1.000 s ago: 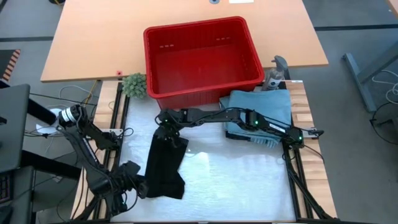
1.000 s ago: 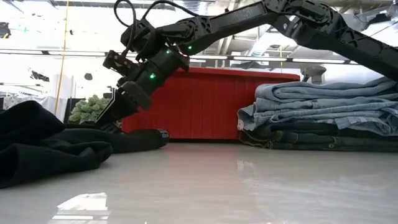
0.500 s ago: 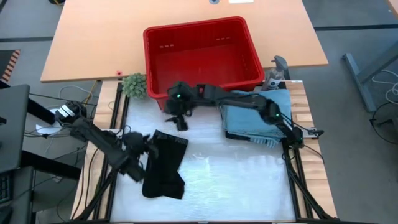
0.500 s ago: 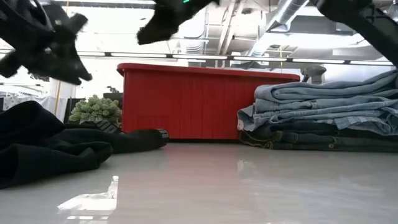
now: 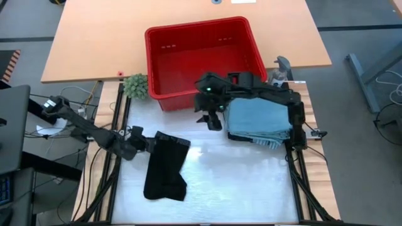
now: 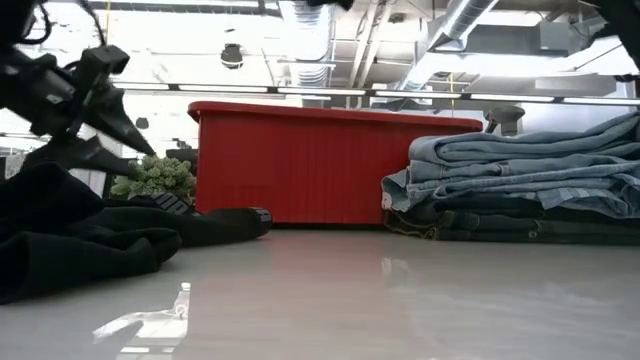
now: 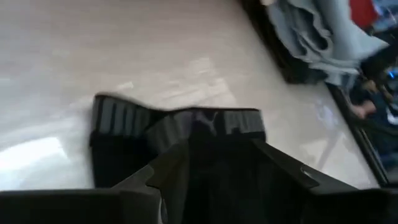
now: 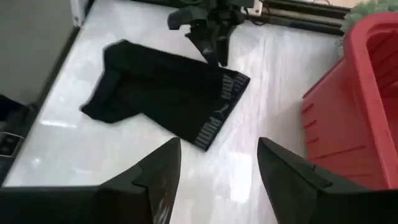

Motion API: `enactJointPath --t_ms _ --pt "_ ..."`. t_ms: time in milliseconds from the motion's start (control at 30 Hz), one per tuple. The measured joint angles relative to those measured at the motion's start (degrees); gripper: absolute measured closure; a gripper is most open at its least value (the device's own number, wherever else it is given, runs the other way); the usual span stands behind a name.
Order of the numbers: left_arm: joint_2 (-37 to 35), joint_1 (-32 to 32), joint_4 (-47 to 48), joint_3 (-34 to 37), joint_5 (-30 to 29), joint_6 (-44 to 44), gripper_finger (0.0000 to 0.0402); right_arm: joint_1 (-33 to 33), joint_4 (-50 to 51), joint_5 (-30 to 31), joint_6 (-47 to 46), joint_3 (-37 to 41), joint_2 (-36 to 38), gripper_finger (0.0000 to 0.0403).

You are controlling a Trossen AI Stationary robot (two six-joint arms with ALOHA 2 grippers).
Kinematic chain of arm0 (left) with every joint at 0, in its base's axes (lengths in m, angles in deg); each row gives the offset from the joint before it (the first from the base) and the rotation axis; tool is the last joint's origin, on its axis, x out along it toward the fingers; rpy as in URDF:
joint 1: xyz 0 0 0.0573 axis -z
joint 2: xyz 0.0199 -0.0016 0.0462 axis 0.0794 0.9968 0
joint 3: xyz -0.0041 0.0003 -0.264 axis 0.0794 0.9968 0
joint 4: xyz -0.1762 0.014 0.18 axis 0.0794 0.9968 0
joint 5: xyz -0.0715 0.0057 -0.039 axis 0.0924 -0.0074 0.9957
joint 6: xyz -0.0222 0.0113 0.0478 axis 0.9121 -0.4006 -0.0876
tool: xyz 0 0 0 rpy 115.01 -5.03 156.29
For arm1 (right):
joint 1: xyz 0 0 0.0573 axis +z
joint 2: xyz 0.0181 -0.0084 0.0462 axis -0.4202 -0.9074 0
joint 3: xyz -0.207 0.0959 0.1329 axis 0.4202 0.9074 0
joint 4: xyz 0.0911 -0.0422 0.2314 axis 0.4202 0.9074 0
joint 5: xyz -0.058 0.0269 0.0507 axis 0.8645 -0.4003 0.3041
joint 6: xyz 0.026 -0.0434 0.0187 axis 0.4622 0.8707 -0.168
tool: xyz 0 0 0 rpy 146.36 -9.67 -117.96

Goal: Fold Laundry from Bin
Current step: Fold the black boxer short

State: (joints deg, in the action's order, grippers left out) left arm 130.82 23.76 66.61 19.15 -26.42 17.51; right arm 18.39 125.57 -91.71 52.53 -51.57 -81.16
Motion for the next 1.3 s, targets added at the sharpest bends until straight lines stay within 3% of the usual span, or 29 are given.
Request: enactJointPath --t_ms 133,333,700,833,1000,1167,1300 --pt "-4.64 -5.80 3.54 -1.73 7.44 -11.05 0.0242 0.87 2.44 -0.03 -2.42 -0.26 2.46 0.0165" --pt "-0.98 -14.29 7.44 -3.38 18.78 -19.99 0.0242 2.89 4.73 -0.03 -5.96 -0.02 1.44 0.0165" --pt "14.12 -20.36 3.54 -7.43 23.69 -29.06 0.0244 5.79 5.08 -0.01 -8.04 -0.13 1.49 0.0168" --pt "17.04 -21.06 0.54 -8.80 26.43 -31.38 0.0283 6.08 6.32 -0.01 -8.77 -0.13 1.47 0.0178" --pt "18.29 -21.89 0.98 -10.01 27.63 -31.86 0.0382 6.44 6.44 -0.01 -8.90 -0.13 1.46 0.0186" --pt "17.89 -23.15 6.89 -13.80 28.91 -31.06 0.0399 6.96 7.67 -0.05 -10.19 -0.13 1.46 0.0190" --pt "17.83 -24.40 18.85 -20.15 28.57 -32.70 0.0400 7.74 8.33 -0.02 -11.54 -0.13 1.46 0.0191"
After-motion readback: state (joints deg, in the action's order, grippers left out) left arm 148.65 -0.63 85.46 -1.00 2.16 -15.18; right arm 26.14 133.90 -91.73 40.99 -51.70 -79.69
